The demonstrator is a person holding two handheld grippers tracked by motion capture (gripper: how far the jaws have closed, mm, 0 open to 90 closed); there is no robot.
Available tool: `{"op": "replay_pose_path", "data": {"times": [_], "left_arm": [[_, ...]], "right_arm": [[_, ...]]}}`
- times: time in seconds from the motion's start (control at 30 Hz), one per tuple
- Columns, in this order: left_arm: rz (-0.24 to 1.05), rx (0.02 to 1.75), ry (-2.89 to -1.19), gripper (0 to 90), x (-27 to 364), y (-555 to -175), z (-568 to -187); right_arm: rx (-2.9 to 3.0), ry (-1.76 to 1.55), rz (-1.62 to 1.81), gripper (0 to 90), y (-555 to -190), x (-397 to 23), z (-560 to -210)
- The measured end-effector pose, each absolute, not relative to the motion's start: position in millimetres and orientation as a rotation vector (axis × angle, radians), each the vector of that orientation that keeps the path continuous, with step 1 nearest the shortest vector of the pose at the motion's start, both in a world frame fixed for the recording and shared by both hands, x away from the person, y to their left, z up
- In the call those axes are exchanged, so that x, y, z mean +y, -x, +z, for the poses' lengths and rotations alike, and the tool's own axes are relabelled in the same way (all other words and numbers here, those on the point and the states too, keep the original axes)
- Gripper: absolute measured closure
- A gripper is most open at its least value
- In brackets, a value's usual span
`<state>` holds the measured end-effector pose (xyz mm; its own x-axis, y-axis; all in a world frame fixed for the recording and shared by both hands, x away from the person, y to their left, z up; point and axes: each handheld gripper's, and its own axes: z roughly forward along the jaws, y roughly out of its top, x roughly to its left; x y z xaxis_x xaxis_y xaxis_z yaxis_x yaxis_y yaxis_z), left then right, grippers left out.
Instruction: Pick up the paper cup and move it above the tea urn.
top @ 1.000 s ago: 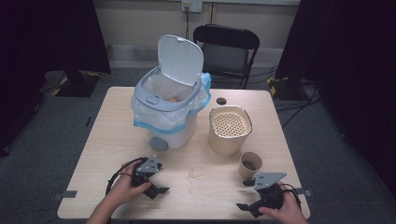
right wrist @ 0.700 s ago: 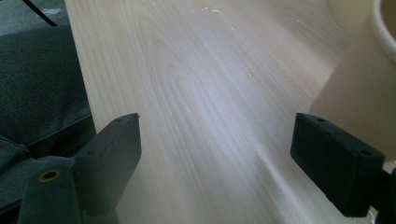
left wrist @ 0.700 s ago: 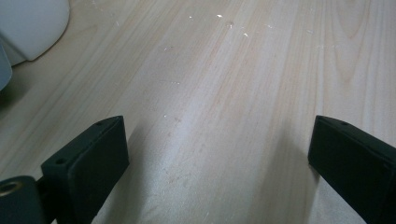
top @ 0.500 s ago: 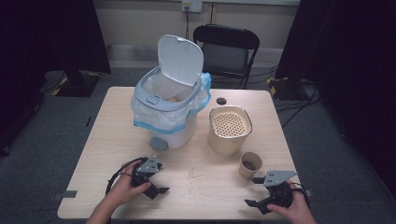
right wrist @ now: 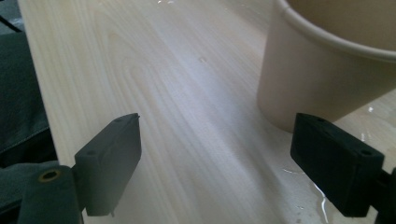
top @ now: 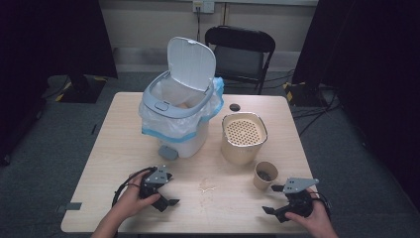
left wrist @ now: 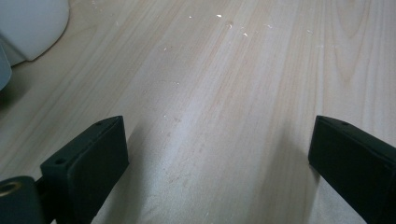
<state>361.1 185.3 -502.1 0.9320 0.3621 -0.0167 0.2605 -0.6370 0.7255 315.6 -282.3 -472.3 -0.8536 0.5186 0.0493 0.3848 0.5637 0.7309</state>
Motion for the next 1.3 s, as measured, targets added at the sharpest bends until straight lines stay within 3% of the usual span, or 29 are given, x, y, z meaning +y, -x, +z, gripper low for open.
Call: {"op": "replay_pose_path", "data": {"times": [1.3], "left_arm": [[0.157,0.42,-2.304,0.0,183,-361,-503]], "right_arm": [[2.361,-0.96,1.273,16.6,-352,-277,-488]]}}
